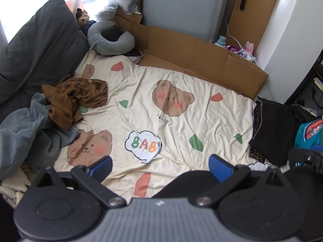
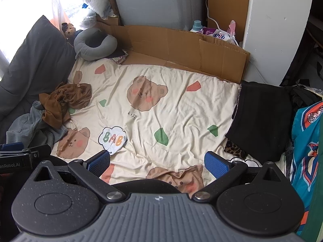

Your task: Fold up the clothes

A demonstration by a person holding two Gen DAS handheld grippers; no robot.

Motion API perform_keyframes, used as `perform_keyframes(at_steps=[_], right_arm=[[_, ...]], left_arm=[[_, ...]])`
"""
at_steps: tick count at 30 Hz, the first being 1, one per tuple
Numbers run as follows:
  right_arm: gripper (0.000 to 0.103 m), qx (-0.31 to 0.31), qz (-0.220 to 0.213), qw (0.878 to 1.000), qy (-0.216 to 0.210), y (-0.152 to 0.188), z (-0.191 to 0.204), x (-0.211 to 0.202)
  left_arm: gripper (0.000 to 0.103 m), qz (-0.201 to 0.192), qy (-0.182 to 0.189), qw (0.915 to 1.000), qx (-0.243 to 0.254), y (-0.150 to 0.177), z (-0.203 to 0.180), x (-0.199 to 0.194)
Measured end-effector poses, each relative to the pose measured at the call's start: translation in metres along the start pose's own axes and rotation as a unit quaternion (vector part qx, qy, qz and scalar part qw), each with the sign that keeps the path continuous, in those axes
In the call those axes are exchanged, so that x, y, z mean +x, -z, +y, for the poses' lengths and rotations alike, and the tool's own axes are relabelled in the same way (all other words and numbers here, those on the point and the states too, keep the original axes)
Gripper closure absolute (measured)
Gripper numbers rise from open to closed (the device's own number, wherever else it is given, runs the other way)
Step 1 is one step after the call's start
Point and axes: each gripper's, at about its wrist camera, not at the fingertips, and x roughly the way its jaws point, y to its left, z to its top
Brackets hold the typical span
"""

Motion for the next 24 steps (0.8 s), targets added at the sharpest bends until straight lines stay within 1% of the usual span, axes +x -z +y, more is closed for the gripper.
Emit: perform_keyframes(at_steps=[5, 9, 13, 22, 24], right_arm=[[0.001, 0.010, 0.006, 1.000, -0.001, -0.001, -0.001, 0.000], [0.001, 0.015, 0.006, 1.000, -0.014, -0.003, -0.002, -0.003], [0.000, 0.017, 0.002, 1.000, -0.016, -0.008, -0.002, -0.005], [0.000, 0.021, -0.004, 1.000, -0.019, -0.021, -0.001, -0.003], [0.000, 0.025, -0.011, 0.999, -0.016, -0.023, -0.001, -0.003]], left_arm=[[0.001, 0.002, 0.015, 0.9999, 0.000, 0.000, 0.003, -0.003], [0.001, 0.011, 0.023, 0.9997, -0.001, -0.005, 0.004, -0.004], [0.001, 0.006, 0.019, 0.9998, -0.007, -0.011, 0.005, -0.008], [0.001, -0.007, 0.019, 0.9998, 0.001, -0.026, 0.007, -0.016], [0.001, -0.009, 0.018, 0.9998, 0.002, -0.029, 0.008, -0.018]])
